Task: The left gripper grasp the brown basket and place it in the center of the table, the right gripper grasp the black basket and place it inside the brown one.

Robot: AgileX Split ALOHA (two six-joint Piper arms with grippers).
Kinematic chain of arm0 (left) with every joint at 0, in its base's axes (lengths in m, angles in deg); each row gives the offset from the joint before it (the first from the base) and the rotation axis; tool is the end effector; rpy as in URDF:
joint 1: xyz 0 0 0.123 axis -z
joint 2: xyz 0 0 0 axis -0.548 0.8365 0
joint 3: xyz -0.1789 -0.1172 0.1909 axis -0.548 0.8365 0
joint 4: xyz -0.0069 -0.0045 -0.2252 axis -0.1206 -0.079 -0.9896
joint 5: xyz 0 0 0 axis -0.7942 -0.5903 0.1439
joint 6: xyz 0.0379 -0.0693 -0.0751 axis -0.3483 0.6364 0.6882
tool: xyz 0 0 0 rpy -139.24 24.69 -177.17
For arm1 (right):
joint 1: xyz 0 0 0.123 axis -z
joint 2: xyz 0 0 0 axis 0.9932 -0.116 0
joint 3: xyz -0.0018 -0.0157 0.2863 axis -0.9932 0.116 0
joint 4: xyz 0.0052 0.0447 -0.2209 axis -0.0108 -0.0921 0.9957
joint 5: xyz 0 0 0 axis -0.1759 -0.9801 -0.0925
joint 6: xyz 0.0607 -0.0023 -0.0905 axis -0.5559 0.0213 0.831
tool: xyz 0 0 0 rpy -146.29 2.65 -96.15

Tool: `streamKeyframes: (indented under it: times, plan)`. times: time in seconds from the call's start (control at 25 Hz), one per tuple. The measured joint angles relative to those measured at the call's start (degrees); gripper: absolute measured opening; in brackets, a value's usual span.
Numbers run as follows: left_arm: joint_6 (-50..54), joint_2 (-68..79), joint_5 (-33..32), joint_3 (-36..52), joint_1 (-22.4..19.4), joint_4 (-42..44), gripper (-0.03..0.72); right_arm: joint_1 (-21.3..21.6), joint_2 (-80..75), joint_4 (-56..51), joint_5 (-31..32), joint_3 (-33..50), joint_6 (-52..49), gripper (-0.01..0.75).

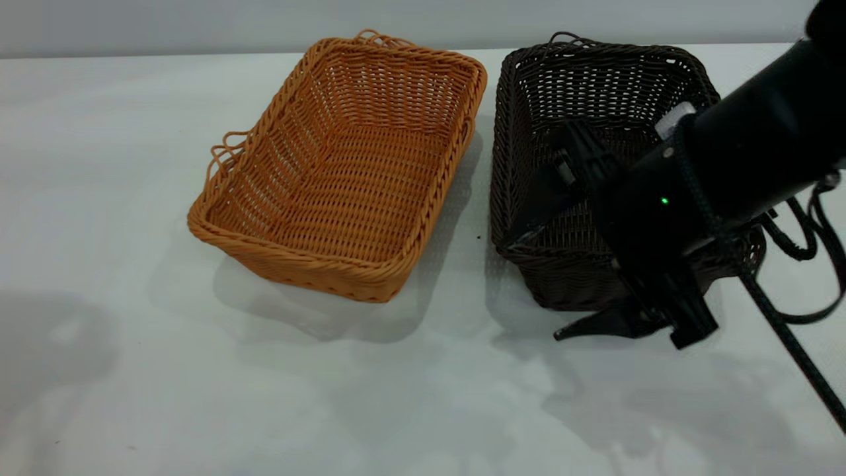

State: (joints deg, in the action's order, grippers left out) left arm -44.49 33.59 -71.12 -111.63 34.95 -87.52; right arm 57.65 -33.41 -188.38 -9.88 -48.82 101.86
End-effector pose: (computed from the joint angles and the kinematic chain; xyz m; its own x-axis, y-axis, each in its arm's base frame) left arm 0.2230 -0.0074 0.2685 -0.7059 0.0263 -0.7078 0.0382 0.9993 -0.0010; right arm 0.2428 0.1648 0.0797 -0.6055 0.7256 0.3269 0.7727 0.4379 0.4596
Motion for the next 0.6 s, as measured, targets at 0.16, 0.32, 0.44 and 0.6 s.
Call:
streamKeyframes:
  times: [0.16, 0.32, 0.44, 0.6]
  plan:
    - [0.0, 0.0, 0.1, 0.0, 0.0, 0.0, 0.580, 0.0, -0.4, -0.2, -0.9, -2.2, -2.0, 0.592]
    - [0.1, 0.1, 0.1, -0.1, 0.0, 0.0, 0.580, 0.0, -0.5, -0.3, -7.2, -2.5, -6.1, 0.592]
    - [0.2, 2.0, 0.0, -1.0, 0.0, 0.0, 0.580, 0.0, -1.1, -0.4, -12.2, -2.5, -10.7, 0.592]
    - [0.2, 8.3, 0.0, -4.7, 0.0, 0.0, 0.580, 0.0, -1.3, -0.8, -20.3, -2.5, -14.6, 0.592]
